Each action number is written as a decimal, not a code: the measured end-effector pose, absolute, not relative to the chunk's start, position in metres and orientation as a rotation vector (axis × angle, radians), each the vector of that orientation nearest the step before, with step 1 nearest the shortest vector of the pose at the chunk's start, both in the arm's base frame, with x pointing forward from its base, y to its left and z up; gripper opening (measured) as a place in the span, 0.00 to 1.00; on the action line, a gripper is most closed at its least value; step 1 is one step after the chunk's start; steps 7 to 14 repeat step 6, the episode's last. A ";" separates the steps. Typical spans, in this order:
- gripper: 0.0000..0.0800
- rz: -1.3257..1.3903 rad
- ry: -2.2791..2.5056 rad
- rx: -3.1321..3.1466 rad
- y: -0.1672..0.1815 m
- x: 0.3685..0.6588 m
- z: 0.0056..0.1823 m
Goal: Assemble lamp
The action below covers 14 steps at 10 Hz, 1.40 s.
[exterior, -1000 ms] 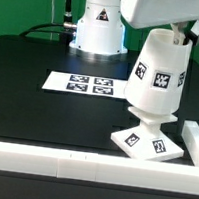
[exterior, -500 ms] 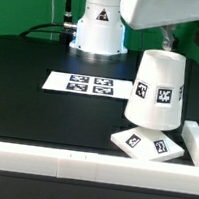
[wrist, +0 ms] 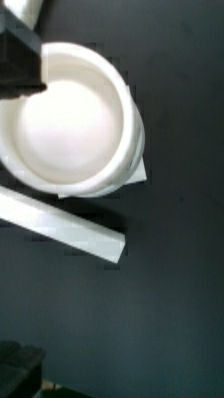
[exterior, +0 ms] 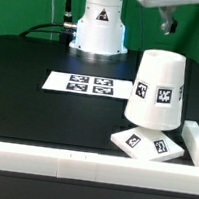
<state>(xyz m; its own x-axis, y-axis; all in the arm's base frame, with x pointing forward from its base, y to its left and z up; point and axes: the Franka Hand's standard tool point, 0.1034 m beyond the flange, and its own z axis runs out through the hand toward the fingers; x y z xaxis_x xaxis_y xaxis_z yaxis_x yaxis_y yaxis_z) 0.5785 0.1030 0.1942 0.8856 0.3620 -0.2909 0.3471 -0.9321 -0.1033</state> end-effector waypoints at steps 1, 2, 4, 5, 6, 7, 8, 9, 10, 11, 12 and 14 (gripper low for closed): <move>0.87 0.478 -0.579 -3.022 0.109 0.578 0.195; 0.87 0.479 -0.578 -3.010 0.107 0.577 0.193; 0.87 0.481 -0.577 -3.010 0.107 0.577 0.193; 0.87 0.482 -0.577 -3.009 0.107 0.577 0.193; 0.87 0.482 -0.577 -3.009 0.107 0.577 0.192; 0.87 0.482 -0.577 -3.009 0.107 0.577 0.192; 0.87 0.482 -0.577 -3.009 0.107 0.577 0.192; 0.87 0.482 -0.577 -3.009 0.107 0.577 0.192; 0.87 0.482 -0.577 -3.009 0.107 0.577 0.192; 0.87 0.482 -0.577 -3.009 0.107 0.577 0.192; 0.87 0.482 -0.577 -3.009 0.107 0.577 0.192; 0.87 0.482 -0.577 -3.009 0.107 0.577 0.192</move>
Offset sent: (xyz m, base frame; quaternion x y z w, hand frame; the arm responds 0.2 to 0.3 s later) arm 0.0000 0.0000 0.0000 0.0000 0.0000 0.0000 1.0000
